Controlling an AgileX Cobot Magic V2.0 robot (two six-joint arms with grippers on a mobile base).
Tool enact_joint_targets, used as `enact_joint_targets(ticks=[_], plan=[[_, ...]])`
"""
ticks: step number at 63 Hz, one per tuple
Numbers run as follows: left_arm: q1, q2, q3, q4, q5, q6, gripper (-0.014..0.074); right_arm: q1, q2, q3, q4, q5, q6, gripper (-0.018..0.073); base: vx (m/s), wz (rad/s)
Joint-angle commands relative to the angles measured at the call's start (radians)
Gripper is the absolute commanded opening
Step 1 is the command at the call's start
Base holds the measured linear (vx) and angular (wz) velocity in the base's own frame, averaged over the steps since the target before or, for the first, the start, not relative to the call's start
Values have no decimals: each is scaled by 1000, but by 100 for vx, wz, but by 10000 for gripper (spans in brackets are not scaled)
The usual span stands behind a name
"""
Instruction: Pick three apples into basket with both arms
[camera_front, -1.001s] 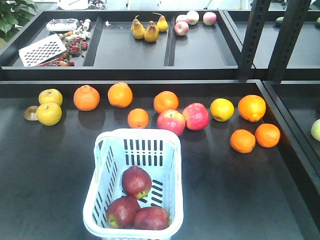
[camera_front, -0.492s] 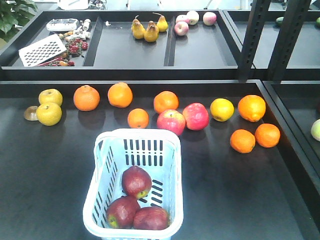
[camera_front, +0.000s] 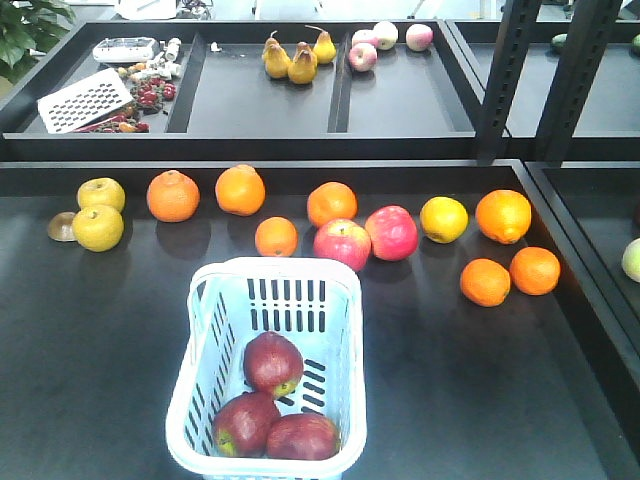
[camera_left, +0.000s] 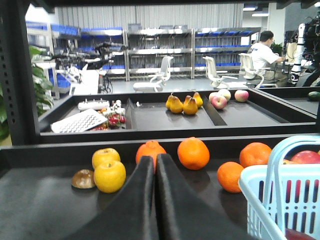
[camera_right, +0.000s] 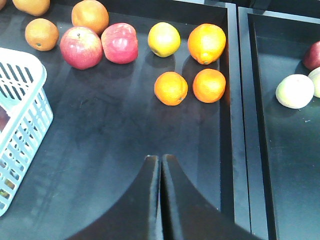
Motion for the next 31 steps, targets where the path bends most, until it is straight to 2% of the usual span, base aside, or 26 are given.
enact_joint_targets(ticks=[1, 31], plan=[[1, -17, 8, -9, -62, -26, -6, -6, 0, -29, 0, -63, -5, -8, 0, 0], [1, -16, 7, -9, -61, -26, -6, -6, 0, -29, 0, -63, -5, -8, 0, 0]])
